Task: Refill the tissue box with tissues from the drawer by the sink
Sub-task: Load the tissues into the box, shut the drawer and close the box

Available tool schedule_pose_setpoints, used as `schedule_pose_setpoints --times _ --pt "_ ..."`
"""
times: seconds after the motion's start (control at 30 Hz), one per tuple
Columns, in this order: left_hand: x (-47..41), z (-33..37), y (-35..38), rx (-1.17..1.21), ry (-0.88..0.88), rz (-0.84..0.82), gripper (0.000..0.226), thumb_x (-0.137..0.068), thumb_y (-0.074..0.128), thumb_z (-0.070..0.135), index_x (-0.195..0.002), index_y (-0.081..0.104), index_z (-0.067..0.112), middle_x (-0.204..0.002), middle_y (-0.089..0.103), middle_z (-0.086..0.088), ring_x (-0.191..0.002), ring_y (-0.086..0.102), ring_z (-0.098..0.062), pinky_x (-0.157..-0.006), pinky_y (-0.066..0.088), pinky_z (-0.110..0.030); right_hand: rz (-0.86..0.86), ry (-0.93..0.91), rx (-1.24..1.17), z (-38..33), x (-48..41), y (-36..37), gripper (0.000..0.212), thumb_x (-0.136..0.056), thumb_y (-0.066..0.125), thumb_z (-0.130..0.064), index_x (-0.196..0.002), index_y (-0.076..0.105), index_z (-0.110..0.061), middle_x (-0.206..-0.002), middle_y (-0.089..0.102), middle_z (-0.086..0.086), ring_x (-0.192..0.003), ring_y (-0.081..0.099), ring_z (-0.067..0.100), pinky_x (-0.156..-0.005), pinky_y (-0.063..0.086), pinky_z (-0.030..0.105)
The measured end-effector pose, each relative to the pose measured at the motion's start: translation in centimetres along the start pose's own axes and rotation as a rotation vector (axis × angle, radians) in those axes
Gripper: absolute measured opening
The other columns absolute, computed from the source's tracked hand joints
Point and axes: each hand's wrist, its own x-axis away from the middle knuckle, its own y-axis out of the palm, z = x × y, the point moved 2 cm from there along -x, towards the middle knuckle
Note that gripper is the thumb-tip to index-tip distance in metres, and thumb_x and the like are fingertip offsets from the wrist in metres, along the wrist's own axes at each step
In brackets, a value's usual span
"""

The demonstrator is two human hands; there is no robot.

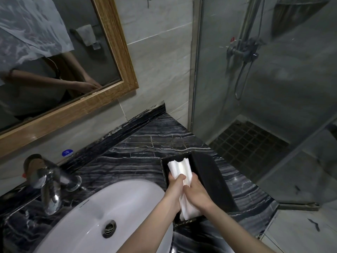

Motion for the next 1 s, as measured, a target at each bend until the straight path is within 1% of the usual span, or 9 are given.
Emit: schedule_pose_setpoints --times 0.07,0.2,0.3,0.33,0.43,0.57,0.77,0.87,1.0 --pt "0.0 -0.1 -0.1 -0.031 -0.033 0.022 0.036 -0.092 0.045 0.016 -0.128 0.043 0.018 -0.095 0.06 -0.005 -0.08 0.06 -0.018 -0.063 0.047 -0.029 -0.007 0.0 -0.005 0.0 0.0 0.0 0.054 -0.089 0.042 -0.015 -0.141 0.026 -0.015 -0.135 0.048 0.008 -0.118 0.051 0.025 -0.094 0.044 0.033" --pt "0.1 0.0 -0.2 -0.091 -0.063 0.043 0.042 -0.092 0.046 0.021 -0.133 0.039 0.013 -0.094 0.056 -0.003 -0.08 0.057 -0.015 -0.064 0.045 -0.028 -0.033 0.002 -0.015 0.1 -0.1 0.0 0.066 -0.089 0.042 -0.02 -0.149 0.014 -0.018 -0.149 0.035 0.008 -0.135 0.038 0.025 -0.11 0.035 0.04" --pt "0.2 0.0 -0.4 -0.099 -0.092 0.048 0.053 -0.092 0.048 0.023 -0.141 0.033 0.011 -0.1 0.052 -0.002 -0.092 0.054 -0.019 -0.078 0.043 -0.029 -0.036 -0.001 -0.011 0.1 -0.1 0.0 0.066 -0.089 0.041 -0.018 -0.149 0.013 -0.017 -0.152 0.032 0.01 -0.137 0.035 0.026 -0.112 0.032 0.042" --pt "0.3 0.1 -0.4 -0.095 -0.101 0.049 0.053 -0.091 0.05 0.024 -0.14 0.035 0.009 -0.096 0.053 -0.002 -0.091 0.055 -0.019 -0.078 0.042 -0.029 -0.032 -0.002 -0.004 0.1 -0.1 0.0 0.066 -0.089 0.04 -0.017 -0.149 0.013 -0.016 -0.152 0.032 0.01 -0.138 0.035 0.026 -0.112 0.032 0.042" --pt "0.9 0.4 -0.5 -0.099 -0.102 0.038 0.048 -0.092 0.05 0.024 -0.136 0.04 0.008 -0.085 0.049 0.003 -0.076 0.05 -0.01 -0.072 0.04 -0.028 -0.022 -0.007 0.013 -0.2 0.2 -0.3 0.063 -0.089 0.039 -0.017 -0.148 0.016 -0.014 -0.152 0.033 0.011 -0.137 0.035 0.027 -0.112 0.032 0.043" --pt "1.8 1.0 -0.7 -0.136 -0.083 0.023 0.041 -0.094 0.048 0.021 -0.133 0.045 0.008 -0.08 0.047 0.005 -0.07 0.045 -0.007 -0.059 0.036 -0.024 -0.022 -0.011 0.018 -1.0 1.0 -0.7 0.063 -0.093 0.036 -0.017 -0.151 0.011 -0.015 -0.156 0.025 0.006 -0.141 0.03 0.024 -0.115 0.028 0.038" --pt "2.5 1.4 -1.1 -0.234 -0.038 -0.008 0.044 -0.09 0.049 0.023 -0.129 0.042 0.003 -0.087 0.047 0.002 -0.076 0.048 -0.007 -0.059 0.037 -0.022 -0.01 -0.052 -0.026 -1.7 2.1 -1.1 0.059 -0.1 0.032 -0.023 -0.151 0.006 -0.014 -0.16 0.011 0.002 -0.147 0.014 0.018 -0.116 0.017 0.031" --pt "2.8 1.8 -1.6 -0.245 0.001 -0.036 0.029 -0.093 0.047 0.019 -0.119 0.042 0.008 -0.08 0.041 0.006 -0.068 0.039 -0.002 -0.055 0.032 -0.019 0.013 -0.061 -0.037 -2.1 2.6 -1.1 0.057 -0.1 0.031 -0.025 -0.151 0.008 -0.014 -0.16 0.012 0.002 -0.147 0.015 0.019 -0.116 0.017 0.032" --pt "3.8 2.3 -2.1 -0.222 0.004 -0.046 0.019 -0.093 0.046 0.018 -0.111 0.043 0.012 -0.08 0.039 0.009 -0.067 0.034 0.001 -0.055 0.029 -0.017 0.025 -0.079 -0.026 -2.6 3.5 -0.9 0.055 -0.101 0.03 -0.026 -0.151 0.009 -0.017 -0.16 0.014 0.001 -0.146 0.019 0.019 -0.115 0.02 0.032"
